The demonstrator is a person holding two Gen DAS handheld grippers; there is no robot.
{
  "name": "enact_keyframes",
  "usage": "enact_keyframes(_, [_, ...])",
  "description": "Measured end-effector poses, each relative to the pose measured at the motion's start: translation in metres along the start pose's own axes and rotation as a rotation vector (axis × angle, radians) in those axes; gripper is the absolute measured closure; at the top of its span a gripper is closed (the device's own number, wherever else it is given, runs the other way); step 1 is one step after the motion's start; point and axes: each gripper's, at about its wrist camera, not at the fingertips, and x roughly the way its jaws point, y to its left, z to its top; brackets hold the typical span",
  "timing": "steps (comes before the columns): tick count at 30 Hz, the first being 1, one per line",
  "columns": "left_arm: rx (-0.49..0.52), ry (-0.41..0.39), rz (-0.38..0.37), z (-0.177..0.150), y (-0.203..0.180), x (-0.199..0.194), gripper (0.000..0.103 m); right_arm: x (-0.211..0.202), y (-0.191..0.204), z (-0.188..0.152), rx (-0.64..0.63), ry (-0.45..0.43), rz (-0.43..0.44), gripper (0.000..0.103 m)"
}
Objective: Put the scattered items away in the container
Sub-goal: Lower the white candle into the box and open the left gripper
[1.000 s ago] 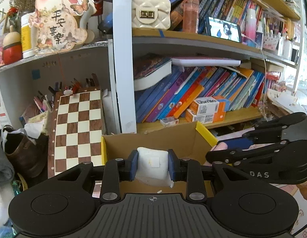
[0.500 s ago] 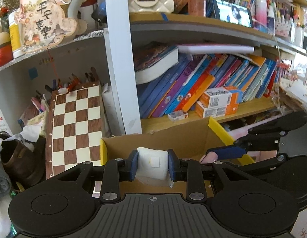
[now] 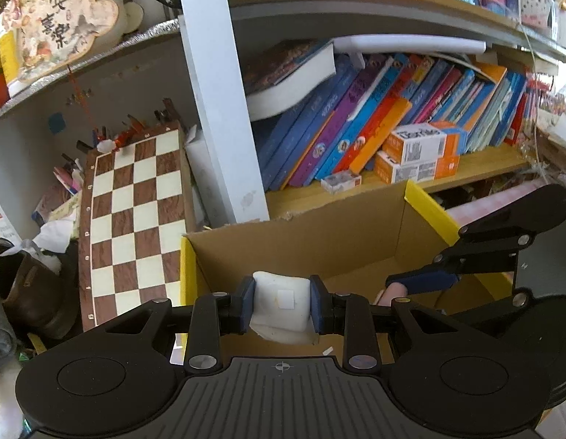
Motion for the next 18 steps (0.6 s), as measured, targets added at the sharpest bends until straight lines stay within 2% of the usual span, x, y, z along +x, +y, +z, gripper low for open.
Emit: enact_keyframes(18, [0.049,0.079,0.003,-0.009,-0.013,0.026,0.074,0.018,-0.006,-0.012,0.019,0.055,0.014,0.079])
